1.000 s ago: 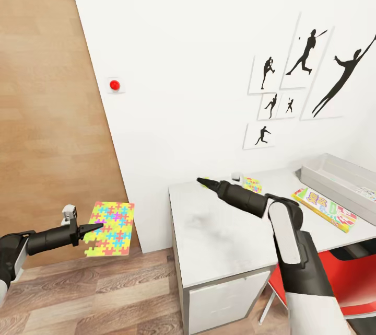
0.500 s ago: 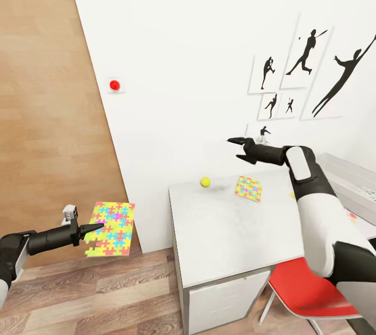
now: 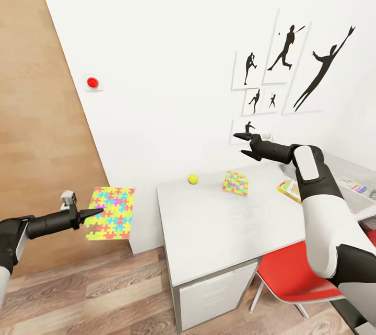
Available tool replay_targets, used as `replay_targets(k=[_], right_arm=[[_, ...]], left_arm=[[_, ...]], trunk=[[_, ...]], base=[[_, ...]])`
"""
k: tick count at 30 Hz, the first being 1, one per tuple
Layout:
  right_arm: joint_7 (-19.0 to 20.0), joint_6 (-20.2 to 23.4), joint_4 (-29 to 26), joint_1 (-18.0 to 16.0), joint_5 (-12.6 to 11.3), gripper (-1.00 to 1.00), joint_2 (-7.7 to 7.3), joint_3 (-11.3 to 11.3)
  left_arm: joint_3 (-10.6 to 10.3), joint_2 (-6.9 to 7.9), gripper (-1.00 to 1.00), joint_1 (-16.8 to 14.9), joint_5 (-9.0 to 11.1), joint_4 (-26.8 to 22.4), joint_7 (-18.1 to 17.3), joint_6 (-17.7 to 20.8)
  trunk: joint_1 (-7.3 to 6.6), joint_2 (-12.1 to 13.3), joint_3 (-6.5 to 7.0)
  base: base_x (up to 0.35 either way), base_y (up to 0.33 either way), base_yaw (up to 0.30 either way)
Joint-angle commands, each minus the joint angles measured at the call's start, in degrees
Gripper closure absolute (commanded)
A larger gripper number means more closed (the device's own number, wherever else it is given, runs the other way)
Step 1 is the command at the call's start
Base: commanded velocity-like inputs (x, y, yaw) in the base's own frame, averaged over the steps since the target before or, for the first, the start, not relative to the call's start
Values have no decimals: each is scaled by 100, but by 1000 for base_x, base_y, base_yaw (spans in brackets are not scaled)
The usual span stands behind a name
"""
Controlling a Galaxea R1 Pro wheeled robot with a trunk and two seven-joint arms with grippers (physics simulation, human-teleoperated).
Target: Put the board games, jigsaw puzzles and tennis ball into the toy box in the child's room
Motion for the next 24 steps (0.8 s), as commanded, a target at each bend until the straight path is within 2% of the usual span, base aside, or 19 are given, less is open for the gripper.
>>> replay_targets(k=[1,3,8,11,13,15,17,19,22,24], right_arm=[[76,23,-42,-8,62,-100,-15,-9],[140,23,-165,-8,61,-100,-37,-2],[456,23,-851,61,57,-100,-102,1],[595,23,-1260,194,34,-100,-279,-13],[628,23,-1364,266,-121,-100,-472,-19],[642,23,-1404,327,-422,-100,-640,-22],[647,23,-1410,406,-694,-100,-786,-23],[650,23,-1401,464,-859,-100,-893,-23],[651,23,-1377,491,-924,-100,-937,-24],[651,23,-1372,502,-934,-100,-944,-24]], left_arm=[[14,-8,100,-22,-58,-95,-46,72],[11,-49,100,-95,-49,-247,-46,120],[-3,-358,100,-383,-31,-422,-46,296],[-2,-584,100,-484,-25,-461,-46,304],[14,-686,100,-507,-11,-532,-46,323],[21,-813,100,-516,23,-589,-46,332],[26,-1032,100,-520,53,-669,-46,334],[34,-1249,100,-522,66,-829,-46,348],[19,-1488,100,-523,65,-953,-46,365],[15,-1565,100,-523,65,-991,-46,368]], trunk=[[4,-13,-21],[4,-13,-35],[4,-13,-73],[4,-13,-84],[4,-13,-86],[4,-13,-87],[4,-13,-87],[4,-13,-87],[4,-13,-87],[4,-13,-87]], base=[[0,0,-186],[0,0,-183],[0,0,-168],[11,-10,-58],[74,-67,-18],[34,-31,-7],[14,-13,-3],[5,-5,-36],[1,-44,-180],[0,-167,-252]])
